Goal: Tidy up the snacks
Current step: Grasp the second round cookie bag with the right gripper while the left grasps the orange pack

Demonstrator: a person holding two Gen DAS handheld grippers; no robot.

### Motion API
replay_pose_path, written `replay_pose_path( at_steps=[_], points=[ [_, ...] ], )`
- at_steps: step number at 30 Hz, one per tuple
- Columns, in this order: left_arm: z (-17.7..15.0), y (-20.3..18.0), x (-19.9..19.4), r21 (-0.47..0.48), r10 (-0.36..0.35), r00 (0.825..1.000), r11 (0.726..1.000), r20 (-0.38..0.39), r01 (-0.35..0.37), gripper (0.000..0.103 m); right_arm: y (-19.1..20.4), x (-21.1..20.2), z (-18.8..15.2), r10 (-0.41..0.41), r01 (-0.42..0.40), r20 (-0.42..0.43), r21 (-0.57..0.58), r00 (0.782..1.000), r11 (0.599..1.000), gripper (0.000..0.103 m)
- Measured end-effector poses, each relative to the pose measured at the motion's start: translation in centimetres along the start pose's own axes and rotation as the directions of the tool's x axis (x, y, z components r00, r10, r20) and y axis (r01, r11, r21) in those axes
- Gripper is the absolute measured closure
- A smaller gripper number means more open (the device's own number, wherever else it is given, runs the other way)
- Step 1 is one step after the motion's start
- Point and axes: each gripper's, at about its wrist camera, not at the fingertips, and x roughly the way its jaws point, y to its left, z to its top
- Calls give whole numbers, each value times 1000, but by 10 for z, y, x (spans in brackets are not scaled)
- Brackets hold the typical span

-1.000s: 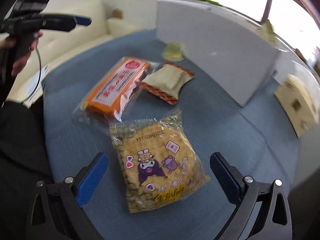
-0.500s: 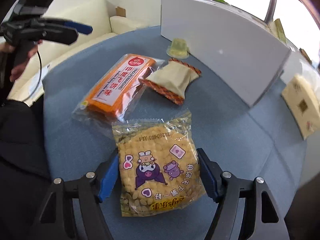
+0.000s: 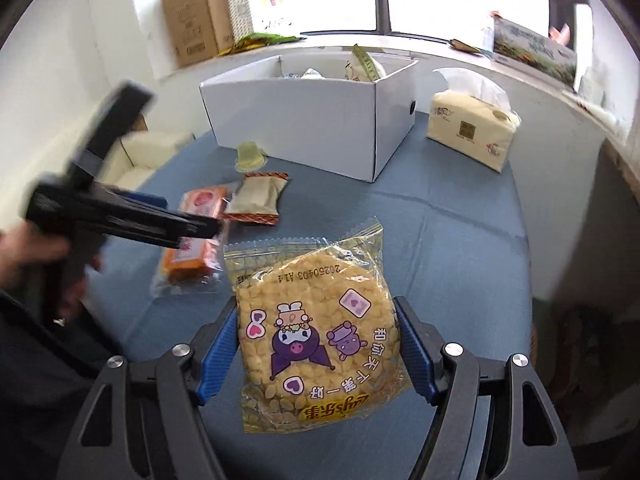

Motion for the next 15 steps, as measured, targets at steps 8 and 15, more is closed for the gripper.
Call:
replay_pose_path(
  at_steps=[8, 15],
  points=[
    [5, -9, 23, -63, 72, 997, 995, -33, -74, 0, 0, 6, -4, 5, -6, 26, 43, 1000, 999, 26],
    [-2, -9, 20, -50, 60, 998, 997, -2, -60, 0, -2, 8, -5, 2, -4, 33, 68, 999, 998, 26]
  ],
)
